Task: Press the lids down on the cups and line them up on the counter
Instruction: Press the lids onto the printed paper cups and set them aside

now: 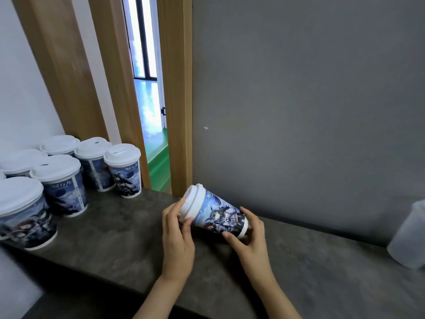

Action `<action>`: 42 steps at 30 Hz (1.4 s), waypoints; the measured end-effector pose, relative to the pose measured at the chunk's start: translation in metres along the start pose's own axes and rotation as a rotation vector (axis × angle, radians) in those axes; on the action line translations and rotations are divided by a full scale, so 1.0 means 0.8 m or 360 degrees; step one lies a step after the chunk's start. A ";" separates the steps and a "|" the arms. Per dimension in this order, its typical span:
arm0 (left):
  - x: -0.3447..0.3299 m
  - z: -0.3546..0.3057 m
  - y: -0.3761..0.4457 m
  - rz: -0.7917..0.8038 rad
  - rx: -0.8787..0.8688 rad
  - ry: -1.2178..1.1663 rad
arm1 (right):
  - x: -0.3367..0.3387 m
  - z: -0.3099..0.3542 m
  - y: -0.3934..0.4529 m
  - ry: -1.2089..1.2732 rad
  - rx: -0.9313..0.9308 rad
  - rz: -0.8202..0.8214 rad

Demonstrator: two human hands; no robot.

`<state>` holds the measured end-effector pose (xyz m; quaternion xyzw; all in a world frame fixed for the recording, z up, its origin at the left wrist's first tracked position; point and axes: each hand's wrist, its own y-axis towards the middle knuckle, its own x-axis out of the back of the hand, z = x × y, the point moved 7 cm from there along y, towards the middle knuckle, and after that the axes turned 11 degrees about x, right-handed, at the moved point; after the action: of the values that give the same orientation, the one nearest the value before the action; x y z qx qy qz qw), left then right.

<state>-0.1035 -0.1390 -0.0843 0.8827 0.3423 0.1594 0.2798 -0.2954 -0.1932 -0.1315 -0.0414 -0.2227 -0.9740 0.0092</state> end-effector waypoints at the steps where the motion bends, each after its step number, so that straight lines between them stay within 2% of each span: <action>1: 0.002 0.000 0.000 -0.0026 -0.0014 0.0011 | -0.001 0.002 0.000 -0.0041 0.0012 0.0018; 4: 0.003 -0.002 -0.001 -0.0036 -0.0030 -0.0016 | -0.007 0.007 0.000 0.0104 -0.0002 0.0171; 6: -0.001 -0.005 -0.002 0.0029 -0.0083 -0.0035 | -0.017 0.011 -0.002 0.0210 -0.0046 0.0364; 8: -0.007 -0.005 -0.003 0.0127 -0.0091 -0.0010 | -0.021 0.009 -0.004 0.0224 -0.0083 0.0452; 12: -0.016 0.001 -0.006 0.0340 0.0013 -0.0023 | -0.020 0.005 -0.003 0.0212 -0.0071 0.0392; 18: -0.025 -0.007 -0.012 0.0485 -0.0218 0.0104 | -0.016 0.005 -0.004 0.0128 0.0043 0.0302; 23: -0.022 0.000 -0.010 0.0441 -0.0124 0.0094 | -0.015 0.015 -0.003 -0.0054 0.0153 0.0270; 28: -0.016 0.009 -0.009 0.0373 0.0021 -0.0028 | -0.022 0.018 -0.007 -0.0152 0.0172 0.0377; 32: -0.016 0.009 -0.009 0.0346 0.0001 0.0016 | -0.023 0.020 -0.009 -0.0160 0.0200 0.0392; 38: -0.018 -0.009 -0.011 0.0374 -0.0261 0.0294 | -0.018 0.029 -0.010 -0.0225 0.0340 0.0313; 42: -0.021 -0.011 -0.011 0.0418 -0.0249 0.0341 | -0.017 0.026 -0.010 -0.0193 0.0353 0.0281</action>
<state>-0.1243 -0.1423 -0.0840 0.8733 0.2384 0.3138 0.2864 -0.2805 -0.1771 -0.1173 -0.1182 -0.3244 -0.9346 0.0858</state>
